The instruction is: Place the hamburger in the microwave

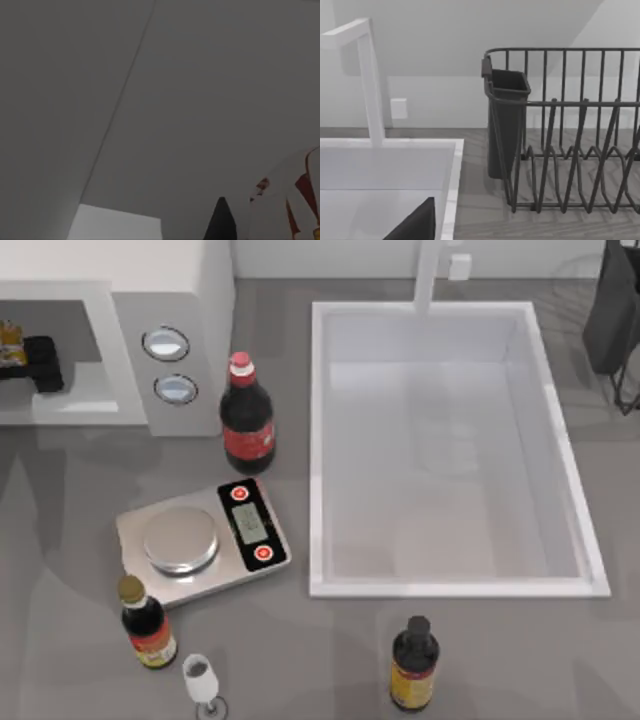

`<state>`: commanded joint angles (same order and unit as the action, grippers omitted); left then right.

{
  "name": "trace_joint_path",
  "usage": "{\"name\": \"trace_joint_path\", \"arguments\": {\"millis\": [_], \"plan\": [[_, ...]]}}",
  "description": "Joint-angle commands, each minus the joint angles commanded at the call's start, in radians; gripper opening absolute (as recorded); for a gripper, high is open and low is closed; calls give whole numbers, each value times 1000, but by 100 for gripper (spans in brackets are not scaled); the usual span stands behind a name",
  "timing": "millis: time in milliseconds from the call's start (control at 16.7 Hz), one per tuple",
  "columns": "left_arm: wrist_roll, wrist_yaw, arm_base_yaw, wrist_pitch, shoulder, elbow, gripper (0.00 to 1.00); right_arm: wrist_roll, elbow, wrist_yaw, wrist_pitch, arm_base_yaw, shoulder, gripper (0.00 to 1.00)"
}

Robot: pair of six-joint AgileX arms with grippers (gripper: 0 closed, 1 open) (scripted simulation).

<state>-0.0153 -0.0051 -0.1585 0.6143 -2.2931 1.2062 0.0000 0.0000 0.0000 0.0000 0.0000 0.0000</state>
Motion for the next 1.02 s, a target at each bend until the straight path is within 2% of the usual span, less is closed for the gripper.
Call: {"name": "trace_joint_path", "arguments": {"millis": [420, 1020], "plan": [[-16, -31, -36, 108, 90, -50, 100, 0, 0, 0, 0, 0, 0, 100], [-36, -26, -36, 373, 256, -308, 100, 0, 0, 0, 0, 0, 0, 100]]}}
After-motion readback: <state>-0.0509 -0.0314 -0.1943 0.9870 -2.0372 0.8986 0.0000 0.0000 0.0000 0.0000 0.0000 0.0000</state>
